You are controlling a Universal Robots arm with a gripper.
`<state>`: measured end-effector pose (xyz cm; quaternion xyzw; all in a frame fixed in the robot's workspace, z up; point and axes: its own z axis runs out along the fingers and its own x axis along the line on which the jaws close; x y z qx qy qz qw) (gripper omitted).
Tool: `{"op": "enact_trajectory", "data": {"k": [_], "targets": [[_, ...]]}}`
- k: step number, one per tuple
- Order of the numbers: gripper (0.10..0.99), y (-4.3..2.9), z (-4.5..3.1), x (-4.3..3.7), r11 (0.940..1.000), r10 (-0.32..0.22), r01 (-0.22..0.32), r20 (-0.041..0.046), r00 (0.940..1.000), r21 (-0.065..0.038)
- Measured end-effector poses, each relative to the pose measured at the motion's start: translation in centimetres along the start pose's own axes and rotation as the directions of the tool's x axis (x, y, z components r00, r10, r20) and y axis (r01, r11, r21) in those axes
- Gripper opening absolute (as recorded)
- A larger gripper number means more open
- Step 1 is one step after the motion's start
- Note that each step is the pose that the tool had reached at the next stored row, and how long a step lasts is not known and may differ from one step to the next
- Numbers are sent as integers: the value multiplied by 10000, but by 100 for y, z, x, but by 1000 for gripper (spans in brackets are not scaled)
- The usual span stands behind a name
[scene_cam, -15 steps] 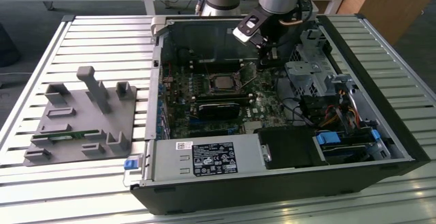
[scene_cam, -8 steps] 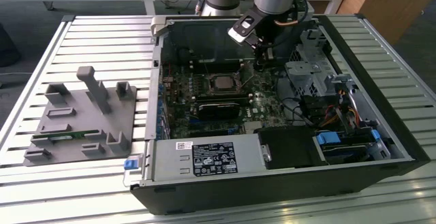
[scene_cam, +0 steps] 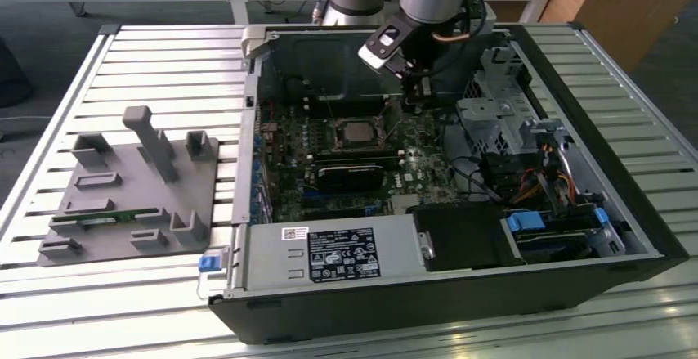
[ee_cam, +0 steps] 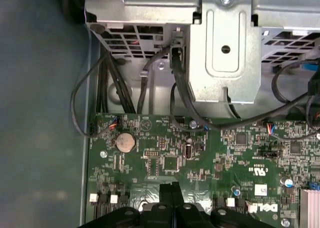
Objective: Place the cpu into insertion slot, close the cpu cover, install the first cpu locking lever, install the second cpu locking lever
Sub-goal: 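Close the cpu cover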
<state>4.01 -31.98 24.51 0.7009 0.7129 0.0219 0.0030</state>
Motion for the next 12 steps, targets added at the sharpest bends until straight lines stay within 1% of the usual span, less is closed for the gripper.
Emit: {"op": "enact_trajectory", "data": {"k": [4, 12], "targets": [[106, -44, -1, 1, 10000, -1, 1, -1, 10000, 0], [106, -210, -2, 3, 10000, 1, -1, -1, 10000, -1]]}}
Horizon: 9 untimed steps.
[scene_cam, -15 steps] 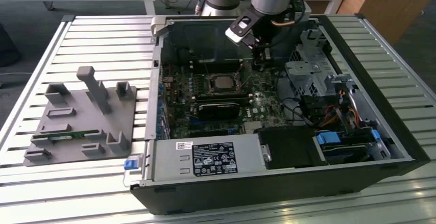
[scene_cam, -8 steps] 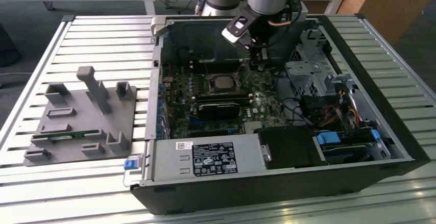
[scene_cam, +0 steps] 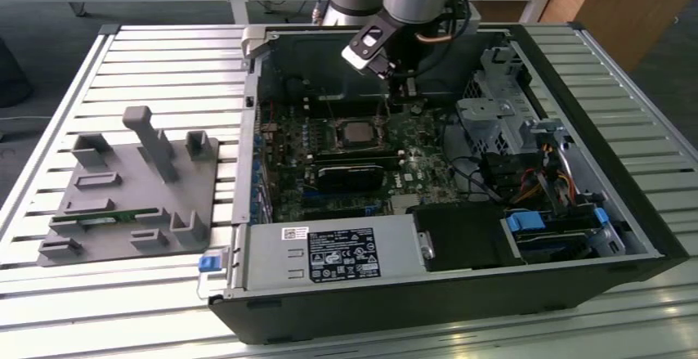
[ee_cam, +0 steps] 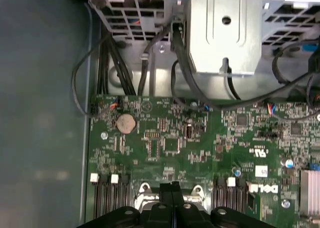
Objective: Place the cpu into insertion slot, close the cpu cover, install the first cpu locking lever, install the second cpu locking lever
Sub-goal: 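Close the cpu cover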
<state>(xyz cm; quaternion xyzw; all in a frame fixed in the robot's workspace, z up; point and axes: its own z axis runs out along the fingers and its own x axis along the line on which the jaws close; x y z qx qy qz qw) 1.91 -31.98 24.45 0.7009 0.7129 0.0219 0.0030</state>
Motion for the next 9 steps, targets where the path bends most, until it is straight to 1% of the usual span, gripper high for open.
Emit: {"op": "enact_trajectory", "data": {"k": [4, 9], "targets": [[106, -71, 1, 1, 10000, 0, 0, 0, 10000, 0], [106, -136, 5, 2, 10000, -1, 1, 0, 10000, 0]]}}
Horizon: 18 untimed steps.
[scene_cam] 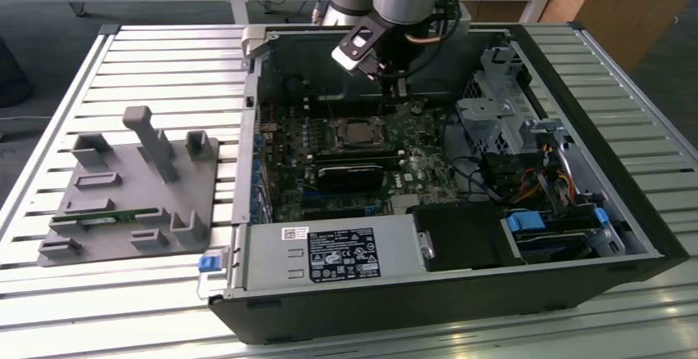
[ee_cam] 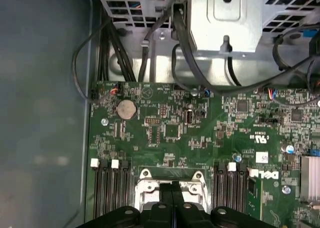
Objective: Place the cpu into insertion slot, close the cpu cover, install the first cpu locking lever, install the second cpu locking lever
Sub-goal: 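Close the cpu cover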
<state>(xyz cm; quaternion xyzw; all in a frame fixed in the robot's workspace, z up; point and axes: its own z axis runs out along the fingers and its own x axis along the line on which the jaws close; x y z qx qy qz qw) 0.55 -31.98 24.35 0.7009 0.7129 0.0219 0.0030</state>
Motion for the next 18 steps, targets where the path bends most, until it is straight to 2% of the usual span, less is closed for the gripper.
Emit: {"op": "enact_trajectory", "data": {"k": [8, 13, 15, 18], "targets": [[106, -78, 43, 0, 10000, 1, -1, 1, 10000, 9], [106, -95, 80, -22, 10000, 6, -6, -3, 10000, 94], [106, -131, 93, -24, 9999, 3, -3, -2, 10000, 105], [106, -225, 109, -23, 9999, 3, -3, -1, 10000, 112]]}}
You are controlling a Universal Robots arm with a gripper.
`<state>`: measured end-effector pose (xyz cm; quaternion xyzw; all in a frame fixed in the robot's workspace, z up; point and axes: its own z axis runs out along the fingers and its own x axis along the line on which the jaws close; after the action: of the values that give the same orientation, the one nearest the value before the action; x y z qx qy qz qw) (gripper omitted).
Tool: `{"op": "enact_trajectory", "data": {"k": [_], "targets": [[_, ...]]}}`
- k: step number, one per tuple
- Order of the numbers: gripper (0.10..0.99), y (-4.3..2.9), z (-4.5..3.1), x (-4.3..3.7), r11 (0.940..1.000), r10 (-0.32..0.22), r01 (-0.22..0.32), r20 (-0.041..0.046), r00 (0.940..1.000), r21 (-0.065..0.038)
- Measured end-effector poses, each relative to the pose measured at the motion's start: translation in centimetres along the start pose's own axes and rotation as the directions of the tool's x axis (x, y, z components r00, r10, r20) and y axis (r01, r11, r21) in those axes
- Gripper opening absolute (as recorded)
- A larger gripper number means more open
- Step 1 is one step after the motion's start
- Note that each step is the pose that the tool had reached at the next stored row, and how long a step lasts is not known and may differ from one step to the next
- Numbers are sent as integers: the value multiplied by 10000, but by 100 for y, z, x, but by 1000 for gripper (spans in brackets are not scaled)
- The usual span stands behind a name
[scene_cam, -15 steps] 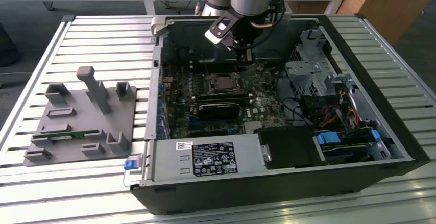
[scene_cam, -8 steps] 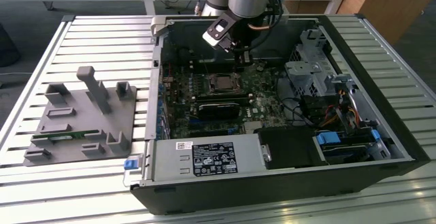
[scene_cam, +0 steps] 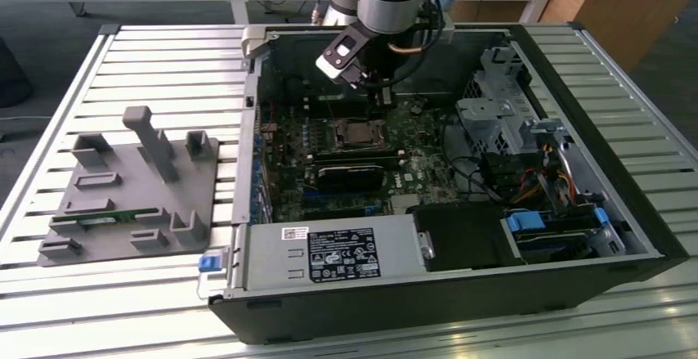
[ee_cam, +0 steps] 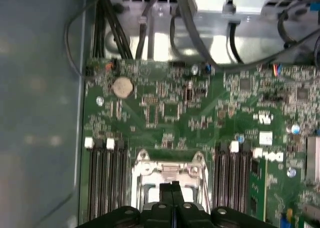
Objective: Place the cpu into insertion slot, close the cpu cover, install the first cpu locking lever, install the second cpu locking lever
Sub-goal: 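Close the cpu cover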
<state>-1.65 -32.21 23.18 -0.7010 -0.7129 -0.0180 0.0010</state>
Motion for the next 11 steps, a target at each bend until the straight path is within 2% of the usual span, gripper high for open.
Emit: {"op": "enact_trajectory", "data": {"k": [2, 6, 9, 11], "targets": [[106, -51, 15, 1, 10000, 2, -2, 4, 10000, 5], [106, -100, 61, -18, 10000, 1, -1, 18, 10000, 30], [106, -192, 86, -17, 10000, 2, -2, 19, 10000, 31], [106, -221, 103, -17, 10000, 1, -1, 18, 10000, 35]]}}
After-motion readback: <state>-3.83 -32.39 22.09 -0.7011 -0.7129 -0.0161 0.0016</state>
